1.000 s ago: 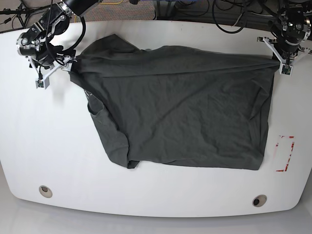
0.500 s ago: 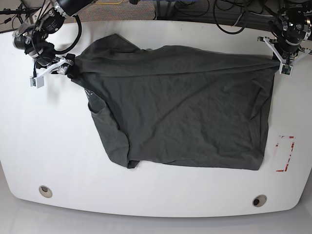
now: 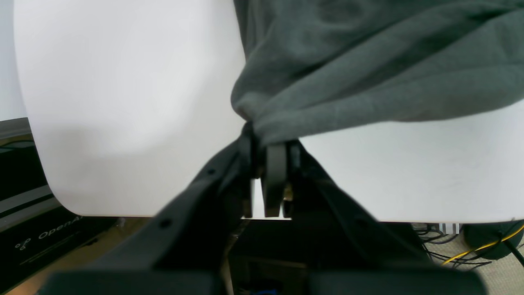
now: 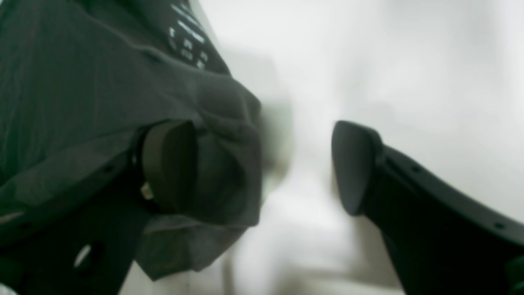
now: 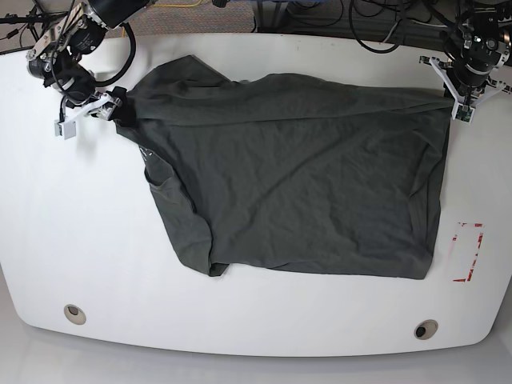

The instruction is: Fold the T-shirt properly

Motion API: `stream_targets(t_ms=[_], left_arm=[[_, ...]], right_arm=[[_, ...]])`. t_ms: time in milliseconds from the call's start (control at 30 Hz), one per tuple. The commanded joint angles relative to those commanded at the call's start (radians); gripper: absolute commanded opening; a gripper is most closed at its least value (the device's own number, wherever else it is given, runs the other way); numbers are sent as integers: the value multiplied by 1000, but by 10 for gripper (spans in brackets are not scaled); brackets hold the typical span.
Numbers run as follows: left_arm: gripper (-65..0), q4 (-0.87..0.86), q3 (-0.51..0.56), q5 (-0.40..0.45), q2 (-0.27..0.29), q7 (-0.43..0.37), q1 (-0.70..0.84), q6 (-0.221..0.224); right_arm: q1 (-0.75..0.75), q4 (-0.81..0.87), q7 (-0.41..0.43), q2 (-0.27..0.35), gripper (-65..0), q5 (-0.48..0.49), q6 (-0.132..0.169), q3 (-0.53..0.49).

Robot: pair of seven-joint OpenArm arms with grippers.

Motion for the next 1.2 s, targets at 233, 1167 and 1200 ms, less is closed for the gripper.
stream_targets(t_ms=[233, 1167, 1200], left_arm=[[-650, 0, 0, 0, 0, 2, 0, 0], [-108, 5, -94, -11, -14, 2, 41, -241], [-108, 5, -129, -20, 15, 0, 28, -293]], right_arm=[[0, 0, 0, -26, -162, -2, 0, -34], [-2, -2, 0, -34, -162, -6, 0, -43], [-2, -2, 0, -34, -162, -6, 0, -43]])
